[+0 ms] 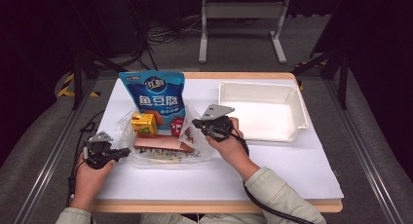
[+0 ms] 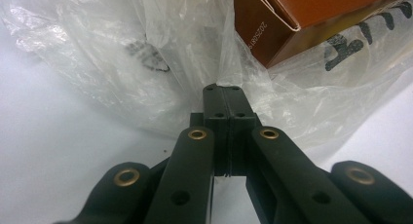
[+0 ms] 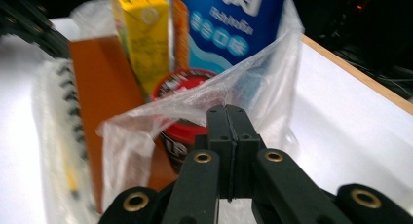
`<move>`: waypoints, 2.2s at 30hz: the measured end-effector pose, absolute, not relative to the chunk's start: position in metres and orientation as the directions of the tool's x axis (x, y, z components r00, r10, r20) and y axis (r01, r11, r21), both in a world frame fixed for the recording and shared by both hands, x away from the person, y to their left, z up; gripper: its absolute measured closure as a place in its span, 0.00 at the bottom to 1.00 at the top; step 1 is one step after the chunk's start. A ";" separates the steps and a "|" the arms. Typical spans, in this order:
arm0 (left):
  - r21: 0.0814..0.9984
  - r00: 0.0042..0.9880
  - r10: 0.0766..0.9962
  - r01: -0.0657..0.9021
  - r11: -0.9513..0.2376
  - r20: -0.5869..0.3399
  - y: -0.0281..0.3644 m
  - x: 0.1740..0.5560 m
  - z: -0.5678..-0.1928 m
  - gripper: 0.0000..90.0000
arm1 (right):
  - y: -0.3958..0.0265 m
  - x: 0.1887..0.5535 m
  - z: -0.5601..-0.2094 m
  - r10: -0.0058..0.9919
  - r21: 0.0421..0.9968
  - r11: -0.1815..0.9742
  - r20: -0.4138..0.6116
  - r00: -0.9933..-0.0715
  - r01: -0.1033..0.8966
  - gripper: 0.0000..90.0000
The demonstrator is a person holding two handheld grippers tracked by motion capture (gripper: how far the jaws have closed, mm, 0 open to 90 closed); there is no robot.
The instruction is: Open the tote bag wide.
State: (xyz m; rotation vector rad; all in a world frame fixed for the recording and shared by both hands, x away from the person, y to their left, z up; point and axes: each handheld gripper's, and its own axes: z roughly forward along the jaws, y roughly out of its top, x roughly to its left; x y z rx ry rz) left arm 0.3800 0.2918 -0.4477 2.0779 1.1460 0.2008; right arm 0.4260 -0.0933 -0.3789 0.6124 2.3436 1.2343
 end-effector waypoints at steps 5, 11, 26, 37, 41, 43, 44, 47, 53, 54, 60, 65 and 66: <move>0.671 0.588 0.783 0.666 -0.327 -0.202 0.292 0.380 -0.448 1.00 | -0.104 0.429 -0.385 0.583 0.812 0.542 -0.180 -0.792 0.215 1.00; 0.672 0.586 0.784 0.666 -0.323 -0.203 0.292 0.380 -0.448 1.00 | -0.102 0.433 -0.403 0.586 0.755 0.600 -0.191 -0.787 0.264 1.00; 0.675 0.590 0.781 0.664 -0.324 -0.205 0.292 0.380 -0.448 1.00 | -0.093 0.436 -0.438 0.543 0.652 0.683 -0.149 -0.827 0.331 1.00; 0.687 0.594 0.777 0.654 -0.317 -0.207 0.293 0.378 -0.446 1.00 | -0.107 0.433 -0.419 0.562 0.747 0.588 -0.100 -0.821 0.311 0.85; 0.688 0.593 0.778 0.654 -0.314 -0.208 0.293 0.378 -0.446 1.00 | -0.117 0.433 -0.404 0.560 0.790 0.521 -0.030 -0.828 0.323 0.75; 0.688 0.593 0.778 0.654 -0.314 -0.208 0.293 0.378 -0.446 1.00 | -0.120 0.432 -0.399 0.565 0.799 0.508 -0.028 -0.825 0.321 0.72; 0.688 0.593 0.778 0.654 -0.314 -0.209 0.293 0.378 -0.446 1.00 | -0.122 0.431 -0.395 0.568 0.808 0.496 -0.025 -0.822 0.318 0.69; 0.688 0.594 0.778 0.653 -0.316 -0.206 0.293 0.379 -0.446 1.00 | -0.124 0.426 -0.383 0.557 0.836 0.469 -0.030 -0.830 0.285 0.66; 0.690 0.595 0.777 0.652 -0.315 -0.207 0.292 0.379 -0.446 1.00 | -0.105 0.412 -0.373 0.473 0.856 0.468 -0.033 -0.881 0.219 0.57; 0.690 0.595 0.776 0.652 -0.315 -0.208 0.293 0.379 -0.446 1.00 | -0.100 0.411 -0.373 0.454 0.855 0.475 -0.035 -0.890 0.209 0.56; 0.689 0.599 0.773 0.651 -0.318 -0.210 0.293 0.379 -0.447 1.00 | -0.072 0.411 -0.380 0.380 0.836 0.522 -0.052 -0.923 0.168 0.54; 0.688 0.599 0.772 0.653 -0.317 -0.213 0.294 0.379 -0.447 1.00 | -0.063 0.417 -0.386 0.375 0.798 0.579 -0.079 -0.924 0.167 0.70; 0.686 0.598 0.772 0.655 -0.316 -0.215 0.294 0.378 -0.447 1.00 | -0.064 0.417 -0.387 0.379 0.791 0.587 -0.084 -0.921 0.170 0.77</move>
